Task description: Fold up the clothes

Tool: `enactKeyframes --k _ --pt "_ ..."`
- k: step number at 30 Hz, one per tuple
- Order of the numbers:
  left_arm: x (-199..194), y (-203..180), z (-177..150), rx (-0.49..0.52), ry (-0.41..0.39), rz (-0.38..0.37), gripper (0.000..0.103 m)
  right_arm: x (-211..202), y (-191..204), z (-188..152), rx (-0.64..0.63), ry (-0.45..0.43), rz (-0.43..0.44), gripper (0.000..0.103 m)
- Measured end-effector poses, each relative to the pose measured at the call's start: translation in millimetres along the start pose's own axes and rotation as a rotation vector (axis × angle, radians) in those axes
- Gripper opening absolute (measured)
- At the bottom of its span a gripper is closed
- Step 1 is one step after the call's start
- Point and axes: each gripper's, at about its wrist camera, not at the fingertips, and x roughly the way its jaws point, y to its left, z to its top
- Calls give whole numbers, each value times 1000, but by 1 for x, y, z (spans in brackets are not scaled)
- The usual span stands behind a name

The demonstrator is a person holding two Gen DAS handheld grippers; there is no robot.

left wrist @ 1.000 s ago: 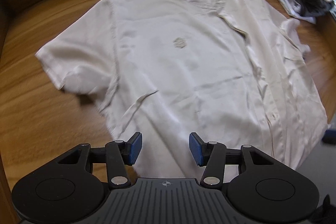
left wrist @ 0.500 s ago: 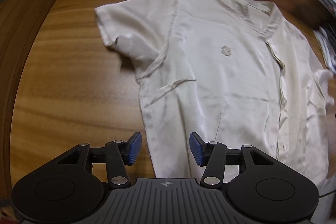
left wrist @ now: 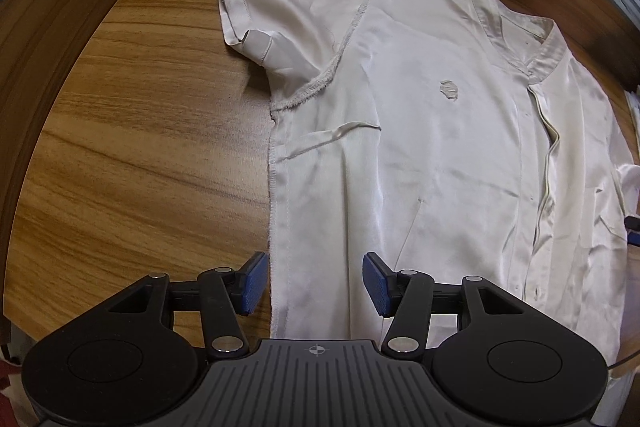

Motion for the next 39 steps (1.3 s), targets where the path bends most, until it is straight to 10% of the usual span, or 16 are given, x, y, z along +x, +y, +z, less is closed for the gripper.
enactKeyframes --k 13,20,33,39 --pt "4 20 14 -51 -16 15 55 -24 -22 18 -76 -114 -129 1" --pt "20 39 29 -66 -24 5 53 -35 -14 5 -195 -124 -182 20" --pt "55 24 66 -37 -22 -53 32 -38 -38 -5 -69 -49 -81 26" --pt "60 21 67 -26 -32 -24 6 -15 -35 -1 -27 -23 -29 31"
